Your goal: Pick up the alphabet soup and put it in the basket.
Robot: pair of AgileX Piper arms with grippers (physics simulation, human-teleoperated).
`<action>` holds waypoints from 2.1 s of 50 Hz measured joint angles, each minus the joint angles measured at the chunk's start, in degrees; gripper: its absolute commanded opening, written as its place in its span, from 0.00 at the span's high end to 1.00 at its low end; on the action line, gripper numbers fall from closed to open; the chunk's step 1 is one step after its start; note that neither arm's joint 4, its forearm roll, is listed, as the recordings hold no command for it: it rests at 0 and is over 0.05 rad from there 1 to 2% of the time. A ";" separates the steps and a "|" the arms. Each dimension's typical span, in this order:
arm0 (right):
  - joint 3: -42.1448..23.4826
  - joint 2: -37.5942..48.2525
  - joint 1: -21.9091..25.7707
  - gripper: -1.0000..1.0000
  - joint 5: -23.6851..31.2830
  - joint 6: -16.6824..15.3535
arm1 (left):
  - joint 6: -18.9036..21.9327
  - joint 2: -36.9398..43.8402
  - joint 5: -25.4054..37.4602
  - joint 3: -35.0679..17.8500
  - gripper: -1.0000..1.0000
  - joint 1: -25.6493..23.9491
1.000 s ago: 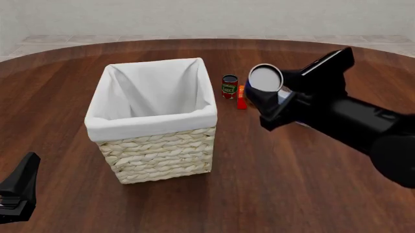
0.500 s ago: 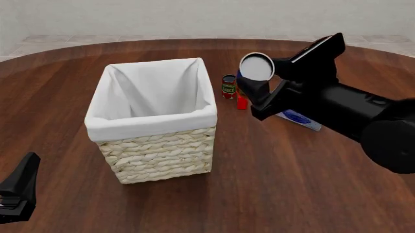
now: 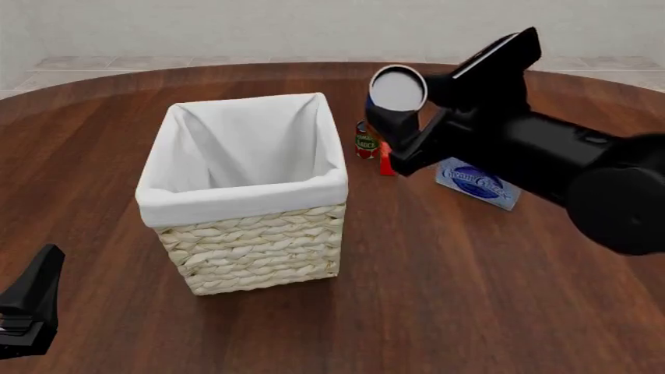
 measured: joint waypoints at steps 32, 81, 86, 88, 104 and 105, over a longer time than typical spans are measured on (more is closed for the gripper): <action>-6.11 3.18 2.76 1.00 0.99 -1.15 | 0.00 0.00 0.00 0.00 0.00 0.00; -14.18 8.57 6.61 1.00 0.78 1.39 | 0.00 0.00 0.00 0.00 0.00 0.00; -15.29 9.25 7.19 1.00 1.03 1.66 | 0.00 0.00 0.00 0.00 0.00 0.00; -15.77 9.55 7.42 1.00 1.15 1.76 | 0.00 0.00 0.00 0.00 0.00 0.00; -19.02 12.41 8.97 1.00 1.79 2.48 | 0.00 0.00 0.00 0.00 0.00 0.00; -19.21 12.57 9.05 1.00 1.85 2.50 | 0.00 0.00 0.00 0.00 0.00 0.00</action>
